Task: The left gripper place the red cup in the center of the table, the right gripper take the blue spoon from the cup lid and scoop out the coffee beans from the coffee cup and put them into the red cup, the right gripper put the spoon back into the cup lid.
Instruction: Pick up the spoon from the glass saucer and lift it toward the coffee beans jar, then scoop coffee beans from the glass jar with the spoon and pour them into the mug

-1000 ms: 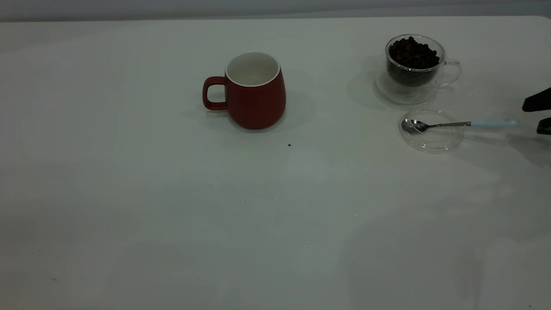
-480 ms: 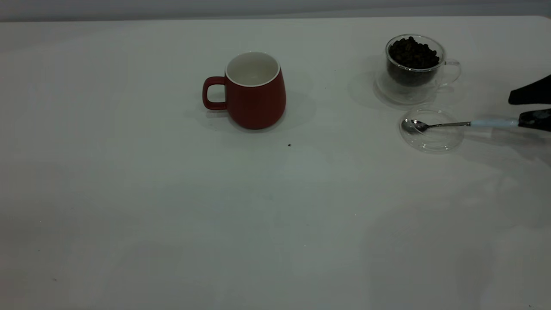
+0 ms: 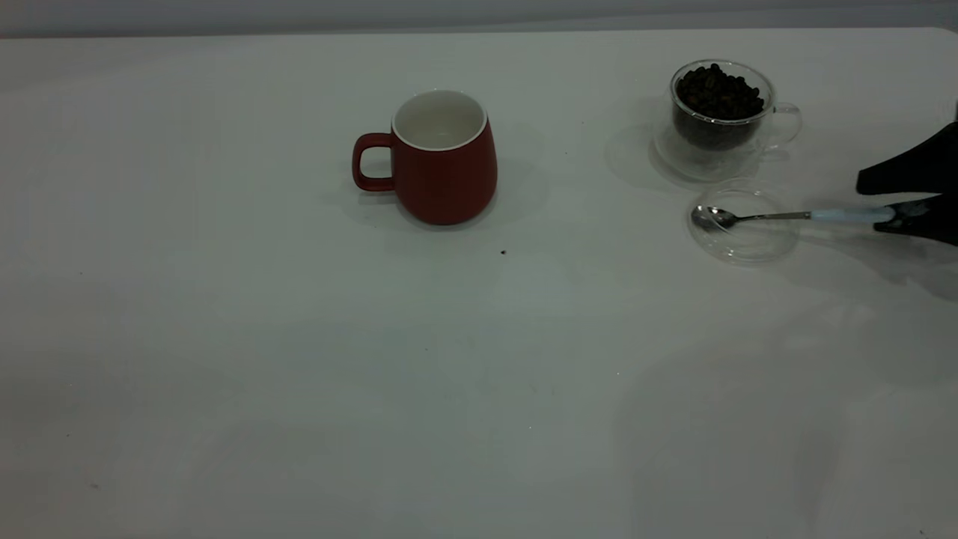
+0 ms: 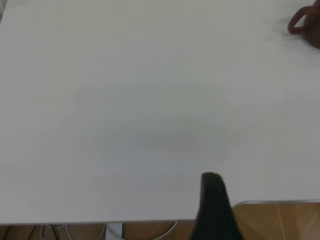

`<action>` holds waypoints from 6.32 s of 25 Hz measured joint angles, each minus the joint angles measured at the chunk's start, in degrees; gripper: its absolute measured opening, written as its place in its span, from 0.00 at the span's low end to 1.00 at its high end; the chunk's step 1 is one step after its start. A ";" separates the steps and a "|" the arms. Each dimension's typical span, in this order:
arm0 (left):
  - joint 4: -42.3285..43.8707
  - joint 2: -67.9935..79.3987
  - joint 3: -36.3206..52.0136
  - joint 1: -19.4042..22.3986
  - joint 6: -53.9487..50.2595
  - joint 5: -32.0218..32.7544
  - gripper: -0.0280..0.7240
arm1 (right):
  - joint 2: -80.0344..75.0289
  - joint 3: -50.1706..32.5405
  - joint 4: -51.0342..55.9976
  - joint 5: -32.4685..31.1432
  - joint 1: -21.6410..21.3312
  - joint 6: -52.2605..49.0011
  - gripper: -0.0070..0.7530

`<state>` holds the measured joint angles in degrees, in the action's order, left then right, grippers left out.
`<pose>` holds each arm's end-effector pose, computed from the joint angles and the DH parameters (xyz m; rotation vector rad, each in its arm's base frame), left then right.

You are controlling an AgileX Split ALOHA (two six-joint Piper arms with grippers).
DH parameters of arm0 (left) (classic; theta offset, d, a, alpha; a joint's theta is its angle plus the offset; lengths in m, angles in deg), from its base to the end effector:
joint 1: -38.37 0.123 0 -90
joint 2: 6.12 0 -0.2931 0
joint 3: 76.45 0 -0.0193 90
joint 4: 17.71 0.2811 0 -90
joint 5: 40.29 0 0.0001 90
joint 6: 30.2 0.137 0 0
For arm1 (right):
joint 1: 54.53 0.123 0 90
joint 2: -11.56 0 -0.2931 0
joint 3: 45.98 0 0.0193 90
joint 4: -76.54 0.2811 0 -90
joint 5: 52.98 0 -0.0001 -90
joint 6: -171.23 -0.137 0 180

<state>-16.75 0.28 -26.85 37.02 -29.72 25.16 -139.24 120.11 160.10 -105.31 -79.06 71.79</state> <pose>0.0478 0.0010 0.2573 0.0322 2.1194 0.0113 0.3713 -0.0509 -0.0840 0.4499 2.5401 1.1878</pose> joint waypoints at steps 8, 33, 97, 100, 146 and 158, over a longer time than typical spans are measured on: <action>0.00 0.00 0.00 0.00 -0.05 0.00 0.82 | -0.99 0.07 1.05 0.49 1.55 0.06 0.61; 0.00 0.00 0.00 0.00 -0.05 0.00 0.82 | -0.99 0.07 0.74 0.56 2.31 0.39 0.37; 0.00 0.00 0.00 0.00 -0.06 0.00 0.82 | 9.06 25.06 -25.38 -2.53 8.63 -29.84 0.15; 0.00 0.00 0.00 0.00 -0.06 0.00 0.82 | 7.83 25.08 -25.06 -2.64 8.62 -29.84 0.15; 0.00 0.00 0.00 0.00 -0.01 0.00 0.82 | 1.48 25.19 -17.26 -11.49 4.83 -27.98 0.15; 0.00 0.00 0.00 0.00 -0.01 0.00 0.82 | 1.15 25.19 -14.91 -12.08 4.66 -27.45 0.15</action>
<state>-16.75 0.28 -26.85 37.02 -29.73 25.16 -138.09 145.30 145.19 -117.39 -74.40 44.33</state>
